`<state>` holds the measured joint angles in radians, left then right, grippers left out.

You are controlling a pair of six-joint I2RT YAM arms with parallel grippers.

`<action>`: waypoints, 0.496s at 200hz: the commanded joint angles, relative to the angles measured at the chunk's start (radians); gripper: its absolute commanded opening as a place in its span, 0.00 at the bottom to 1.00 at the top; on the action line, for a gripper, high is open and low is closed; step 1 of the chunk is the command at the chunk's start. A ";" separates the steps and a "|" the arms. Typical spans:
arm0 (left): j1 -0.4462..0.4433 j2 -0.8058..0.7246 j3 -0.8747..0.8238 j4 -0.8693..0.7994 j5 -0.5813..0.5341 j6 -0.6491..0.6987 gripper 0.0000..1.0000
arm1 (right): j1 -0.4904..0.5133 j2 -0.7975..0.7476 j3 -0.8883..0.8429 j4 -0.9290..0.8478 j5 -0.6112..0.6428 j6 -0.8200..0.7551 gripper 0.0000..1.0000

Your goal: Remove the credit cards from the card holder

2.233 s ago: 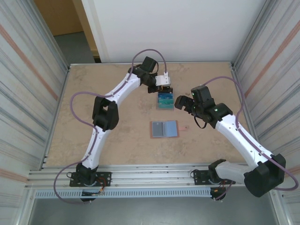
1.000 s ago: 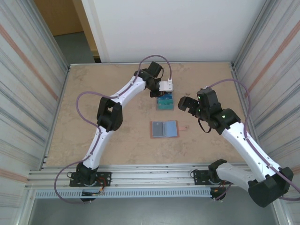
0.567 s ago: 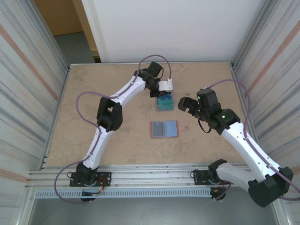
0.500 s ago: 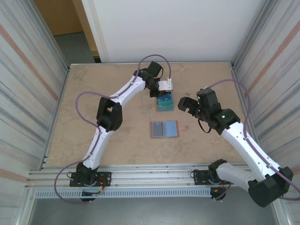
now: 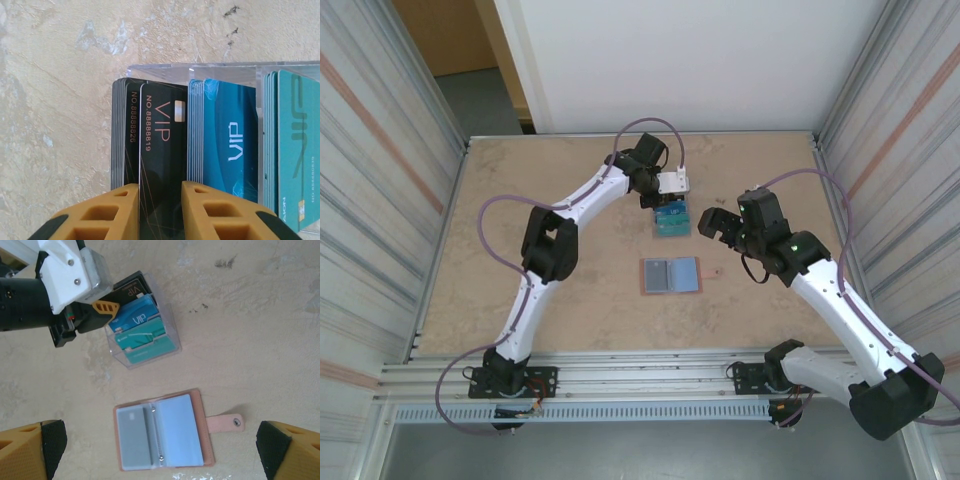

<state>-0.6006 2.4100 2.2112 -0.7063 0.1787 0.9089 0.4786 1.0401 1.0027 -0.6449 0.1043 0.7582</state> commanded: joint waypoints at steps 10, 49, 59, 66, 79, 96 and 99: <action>-0.004 -0.121 -0.035 0.044 0.017 -0.047 0.33 | 0.006 0.000 -0.012 0.002 -0.001 0.012 0.97; -0.004 -0.222 -0.092 0.065 0.063 -0.073 0.38 | 0.012 -0.001 -0.019 0.008 0.000 0.007 0.92; -0.005 -0.255 -0.119 0.074 0.068 -0.086 0.39 | 0.018 0.003 -0.021 0.009 -0.001 0.002 0.90; -0.005 -0.280 -0.142 0.086 0.067 -0.096 0.41 | 0.022 0.007 -0.023 0.009 -0.002 -0.003 0.88; -0.004 -0.339 -0.199 0.120 0.055 -0.130 0.44 | 0.034 0.017 -0.024 0.008 -0.006 -0.011 0.85; -0.004 -0.423 -0.300 0.184 0.030 -0.191 0.52 | 0.063 0.043 -0.026 0.001 -0.002 -0.021 0.82; -0.001 -0.438 -0.319 0.196 0.025 -0.207 0.53 | 0.069 0.049 -0.024 -0.001 0.000 -0.022 0.82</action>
<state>-0.6006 2.0945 1.9930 -0.5949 0.2153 0.8036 0.5121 1.0569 0.9905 -0.6369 0.1017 0.7506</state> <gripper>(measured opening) 0.500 0.832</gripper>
